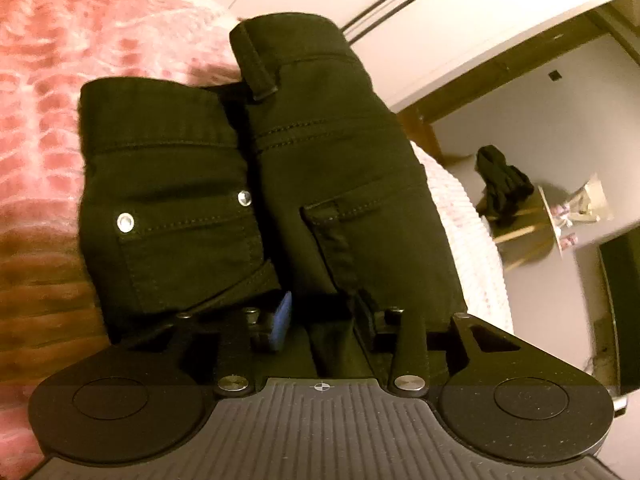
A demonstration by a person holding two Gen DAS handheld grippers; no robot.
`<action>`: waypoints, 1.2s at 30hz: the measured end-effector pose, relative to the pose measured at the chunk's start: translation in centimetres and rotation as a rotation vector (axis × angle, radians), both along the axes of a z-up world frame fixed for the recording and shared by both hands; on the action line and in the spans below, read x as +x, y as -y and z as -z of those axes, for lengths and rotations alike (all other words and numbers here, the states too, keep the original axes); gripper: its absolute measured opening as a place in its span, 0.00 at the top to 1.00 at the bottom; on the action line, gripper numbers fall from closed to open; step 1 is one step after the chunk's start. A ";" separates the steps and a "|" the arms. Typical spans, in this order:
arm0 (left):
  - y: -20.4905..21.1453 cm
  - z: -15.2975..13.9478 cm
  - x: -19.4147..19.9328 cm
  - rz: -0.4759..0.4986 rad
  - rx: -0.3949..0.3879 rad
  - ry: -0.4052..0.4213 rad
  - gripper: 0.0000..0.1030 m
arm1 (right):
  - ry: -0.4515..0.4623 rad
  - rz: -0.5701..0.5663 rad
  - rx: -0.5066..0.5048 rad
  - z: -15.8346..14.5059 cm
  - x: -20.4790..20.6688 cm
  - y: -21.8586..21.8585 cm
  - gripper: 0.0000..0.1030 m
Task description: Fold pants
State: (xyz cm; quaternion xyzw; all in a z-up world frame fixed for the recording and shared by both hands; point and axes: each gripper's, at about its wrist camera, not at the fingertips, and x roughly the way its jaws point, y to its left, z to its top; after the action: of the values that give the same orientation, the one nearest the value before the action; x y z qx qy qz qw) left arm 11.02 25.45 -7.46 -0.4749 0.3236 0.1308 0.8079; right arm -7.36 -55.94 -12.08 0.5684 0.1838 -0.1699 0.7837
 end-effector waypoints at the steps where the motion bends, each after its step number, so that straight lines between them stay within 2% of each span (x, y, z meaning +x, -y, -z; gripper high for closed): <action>1: -0.1 0.0 -0.1 -0.003 -0.007 0.006 0.57 | 0.002 0.006 0.013 0.1 0.0 0.1 0.86; 5: -0.4 -0.1 0.1 -0.035 -0.034 0.027 0.50 | 0.007 0.013 0.037 0.3 -0.1 0.2 0.86; 8: -1.2 -0.6 -0.6 -0.086 -0.012 0.053 0.45 | 0.008 0.011 0.034 0.3 -0.2 0.2 0.86; 9: -1.4 -0.6 -0.7 -0.093 -0.006 0.060 0.40 | 0.010 0.012 0.035 0.4 -0.2 0.2 0.86; 14: -2.7 -0.3 0.1 -0.094 0.021 0.098 0.39 | 0.012 0.016 0.030 0.5 -0.3 0.1 0.86; 16: -3.3 0.6 0.4 -0.098 -0.025 0.112 0.46 | 0.009 0.013 0.021 0.4 -0.3 0.1 0.86; 18: -3.5 0.9 0.5 -0.098 -0.038 0.122 0.54 | 0.001 0.009 0.009 0.2 -0.2 -0.1 0.86; 22: -2.7 0.1 0.8 -0.072 0.026 0.130 0.75 | -0.040 -0.009 -0.060 -1.2 0.4 -0.2 0.86; 24: -2.6 -0.7 0.6 -0.057 0.035 0.142 0.80 | -0.028 -0.007 -0.102 -2.1 0.4 0.0 0.86; 27: -2.9 -1.9 0.3 -0.028 0.026 0.152 0.85 | -0.003 0.017 -0.083 -2.7 0.4 0.8 0.86; 29: -3.1 -2.5 -0.1 -0.014 0.018 0.163 0.86 | -0.024 0.016 -0.104 -3.1 0.9 1.1 0.81; 31: -3.3 -3.1 -0.8 -0.010 -0.004 0.181 0.87 | -0.012 -0.005 -0.098 -3.3 1.6 1.4 0.61; 32: -3.3 -3.4 -1.2 -0.005 -0.027 0.209 0.87 | 0.006 -0.009 -0.089 -3.5 1.9 1.5 0.61; 33: -3.3 -3.9 -1.6 0.000 -0.039 0.232 0.87 | 0.007 -0.010 -0.091 -3.8 2.2 1.5 0.63; 34: -3.1 -4.6 -1.9 0.006 -0.033 0.245 0.87 | 0.000 -0.015 -0.111 -4.4 2.5 1.6 0.79; 36: -2.7 -6.0 -2.4 0.031 0.009 0.263 0.87 | -0.033 -0.030 -0.199 -6.1 3.3 1.5 0.96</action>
State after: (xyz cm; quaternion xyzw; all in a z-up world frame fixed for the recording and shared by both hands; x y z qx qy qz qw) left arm 8.59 28.19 -1.51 -0.4791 0.2216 0.0564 0.8475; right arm -4.06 -57.40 -6.03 0.4820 0.1873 -0.1850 0.8357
